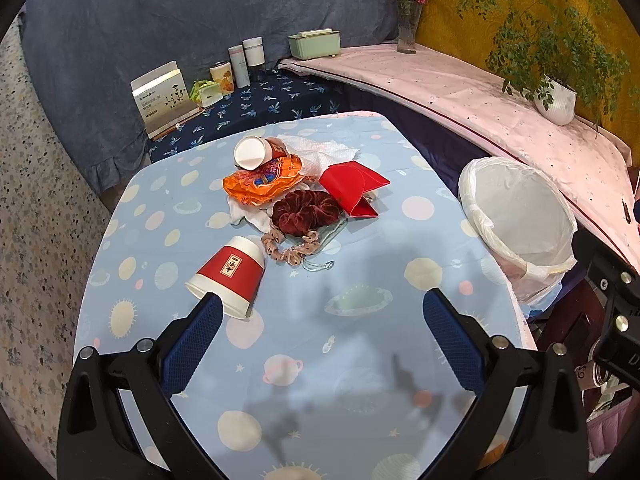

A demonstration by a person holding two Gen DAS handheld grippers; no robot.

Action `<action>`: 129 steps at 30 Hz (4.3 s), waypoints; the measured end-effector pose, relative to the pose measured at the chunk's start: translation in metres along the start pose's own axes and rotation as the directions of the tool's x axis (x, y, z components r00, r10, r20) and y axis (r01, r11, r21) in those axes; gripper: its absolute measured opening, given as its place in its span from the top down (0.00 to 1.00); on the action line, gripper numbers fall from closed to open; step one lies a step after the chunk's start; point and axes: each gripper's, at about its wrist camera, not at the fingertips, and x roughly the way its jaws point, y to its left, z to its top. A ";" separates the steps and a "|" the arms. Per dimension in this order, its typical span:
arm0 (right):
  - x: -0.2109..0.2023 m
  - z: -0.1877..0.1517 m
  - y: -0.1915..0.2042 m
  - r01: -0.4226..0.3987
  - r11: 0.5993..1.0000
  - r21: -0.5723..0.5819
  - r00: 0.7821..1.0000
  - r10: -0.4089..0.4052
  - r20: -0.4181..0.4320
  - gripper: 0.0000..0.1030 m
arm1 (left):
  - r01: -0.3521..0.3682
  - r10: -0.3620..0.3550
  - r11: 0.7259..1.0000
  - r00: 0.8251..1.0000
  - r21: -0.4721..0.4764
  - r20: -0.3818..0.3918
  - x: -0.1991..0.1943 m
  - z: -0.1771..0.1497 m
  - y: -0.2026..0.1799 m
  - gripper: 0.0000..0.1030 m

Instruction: Collect trash

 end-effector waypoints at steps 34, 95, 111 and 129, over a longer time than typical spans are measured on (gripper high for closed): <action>0.041 0.000 0.038 -0.081 0.997 -0.020 0.995 0.080 -0.052 0.08 | -0.022 0.019 0.998 0.998 -0.056 -0.055 0.069 -0.001 0.064 0.07; 0.160 0.071 0.108 -0.349 0.936 0.034 0.937 0.350 -0.019 0.99 | 0.101 -0.101 0.994 0.995 -0.048 0.004 0.093 0.024 0.091 0.22; 0.142 0.068 -0.017 -0.137 0.990 0.039 0.983 0.141 -0.116 0.99 | 0.259 -0.265 0.963 0.960 0.081 0.085 0.060 0.066 -0.021 0.22; 0.154 0.030 -0.119 0.049 0.981 0.189 0.984 -0.014 -0.180 0.99 | 0.417 -0.435 0.888 0.898 0.193 0.060 0.071 0.083 -0.153 0.23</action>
